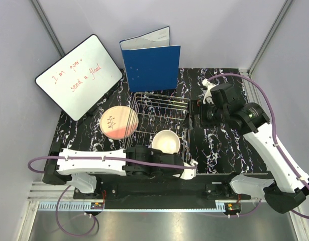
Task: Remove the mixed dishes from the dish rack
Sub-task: Place the bowl at the center of the board.
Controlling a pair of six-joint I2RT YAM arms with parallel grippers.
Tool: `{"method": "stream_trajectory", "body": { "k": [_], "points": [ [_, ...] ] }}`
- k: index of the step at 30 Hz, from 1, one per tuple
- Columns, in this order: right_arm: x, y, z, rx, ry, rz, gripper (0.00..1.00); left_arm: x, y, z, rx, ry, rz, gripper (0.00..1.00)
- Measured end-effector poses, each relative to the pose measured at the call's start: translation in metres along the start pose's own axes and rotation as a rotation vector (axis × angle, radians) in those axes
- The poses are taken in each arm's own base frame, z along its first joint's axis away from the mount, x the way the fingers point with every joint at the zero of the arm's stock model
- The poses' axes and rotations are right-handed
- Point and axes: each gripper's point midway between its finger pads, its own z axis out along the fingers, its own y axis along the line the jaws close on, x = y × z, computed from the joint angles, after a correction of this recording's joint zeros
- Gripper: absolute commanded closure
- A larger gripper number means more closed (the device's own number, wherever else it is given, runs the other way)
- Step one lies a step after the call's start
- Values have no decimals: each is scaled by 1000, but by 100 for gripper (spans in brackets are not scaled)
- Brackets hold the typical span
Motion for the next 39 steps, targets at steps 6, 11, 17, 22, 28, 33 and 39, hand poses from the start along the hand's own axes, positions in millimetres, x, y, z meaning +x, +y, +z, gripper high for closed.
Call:
{"method": "stream_trajectory", "body": {
  "k": [6, 11, 17, 22, 28, 33, 39],
  "points": [
    [4, 7, -4, -38, 18, 5, 0, -22, 25, -4, -23, -42, 1, 100],
    [4, 10, -6, -51, 16, 5, 0, -27, 39, 5, -22, -30, 6, 100],
    [9, 9, -6, -57, 26, 6, 4, -32, 42, 20, 3, -8, 34, 100],
    [24, 3, 3, -51, 77, 15, 8, -36, 45, 21, 13, -17, 39, 100],
    [39, -6, 15, -26, 126, 21, 24, -46, 53, 14, -2, -48, 30, 100],
    [44, -9, 22, -19, 144, 27, 51, -49, 55, 12, -3, -60, 25, 100],
    [43, -14, 32, -4, 133, 29, 100, -56, 55, 16, -5, -80, 32, 100]
  ]
}}
